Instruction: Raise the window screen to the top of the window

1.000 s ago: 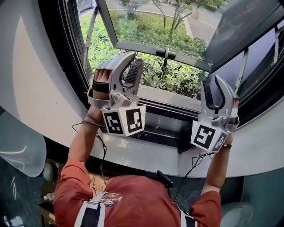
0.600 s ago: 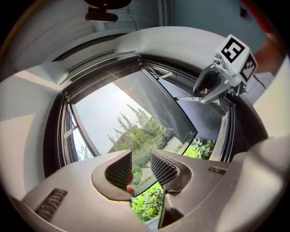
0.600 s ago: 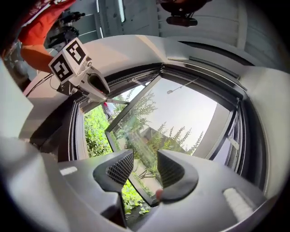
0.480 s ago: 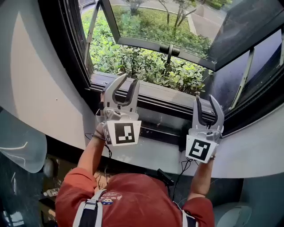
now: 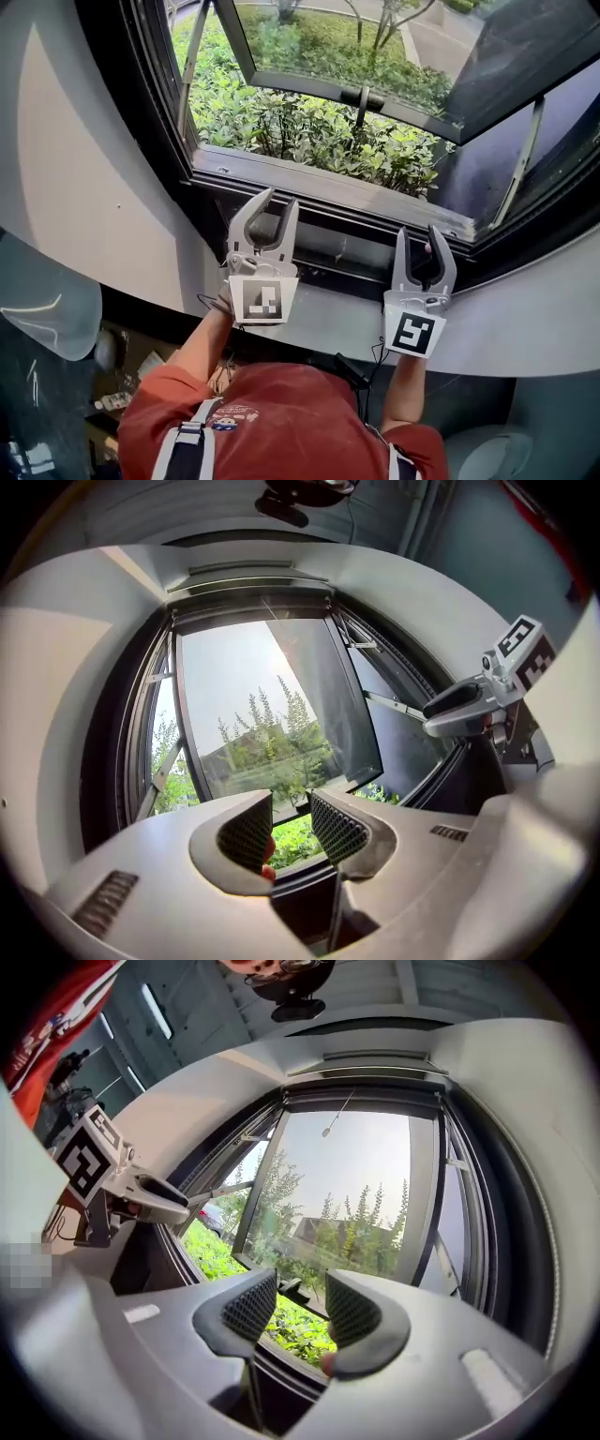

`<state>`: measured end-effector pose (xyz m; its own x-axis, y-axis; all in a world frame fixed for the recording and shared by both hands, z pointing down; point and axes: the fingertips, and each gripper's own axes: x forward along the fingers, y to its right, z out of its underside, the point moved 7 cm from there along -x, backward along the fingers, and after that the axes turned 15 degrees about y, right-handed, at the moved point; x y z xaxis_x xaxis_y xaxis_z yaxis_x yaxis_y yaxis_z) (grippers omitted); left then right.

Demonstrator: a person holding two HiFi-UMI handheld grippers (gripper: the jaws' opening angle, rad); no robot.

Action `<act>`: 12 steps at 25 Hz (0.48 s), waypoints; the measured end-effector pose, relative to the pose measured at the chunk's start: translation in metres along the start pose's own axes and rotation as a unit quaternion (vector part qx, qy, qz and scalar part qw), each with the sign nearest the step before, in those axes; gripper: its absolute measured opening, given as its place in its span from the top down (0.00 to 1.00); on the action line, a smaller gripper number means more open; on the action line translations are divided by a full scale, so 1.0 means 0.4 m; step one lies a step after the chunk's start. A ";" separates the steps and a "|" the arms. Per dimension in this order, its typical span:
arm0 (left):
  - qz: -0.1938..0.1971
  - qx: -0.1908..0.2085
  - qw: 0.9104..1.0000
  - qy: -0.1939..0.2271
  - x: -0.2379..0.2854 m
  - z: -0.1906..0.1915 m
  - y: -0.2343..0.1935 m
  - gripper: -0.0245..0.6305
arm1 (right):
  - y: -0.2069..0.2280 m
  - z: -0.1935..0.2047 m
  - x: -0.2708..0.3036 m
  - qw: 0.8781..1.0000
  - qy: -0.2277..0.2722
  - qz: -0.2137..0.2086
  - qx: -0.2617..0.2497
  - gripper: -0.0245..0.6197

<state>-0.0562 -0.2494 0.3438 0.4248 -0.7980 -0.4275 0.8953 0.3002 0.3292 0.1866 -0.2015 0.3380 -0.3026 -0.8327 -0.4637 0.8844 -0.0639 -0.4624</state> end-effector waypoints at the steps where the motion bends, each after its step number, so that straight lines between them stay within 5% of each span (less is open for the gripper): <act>1: 0.001 -0.009 1.000 0.001 -0.008 0.006 0.009 0.79 | -0.007 0.003 -0.008 1.000 0.001 0.005 0.012 0.70; 10: -0.010 -0.092 0.996 -0.011 -0.068 0.057 0.061 0.79 | -0.062 0.055 -0.083 0.991 -0.030 0.040 0.127 0.71; 12: -0.011 -0.100 0.995 -0.017 -0.077 0.067 0.065 0.80 | -0.075 0.061 -0.090 0.990 -0.032 0.042 0.130 0.78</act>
<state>-0.0497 -0.2310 0.3883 0.4025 -0.8223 -0.4023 0.9149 0.3770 0.1446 0.1796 -0.1829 0.3871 -0.2078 -0.8742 -0.4389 0.9696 -0.1250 -0.2102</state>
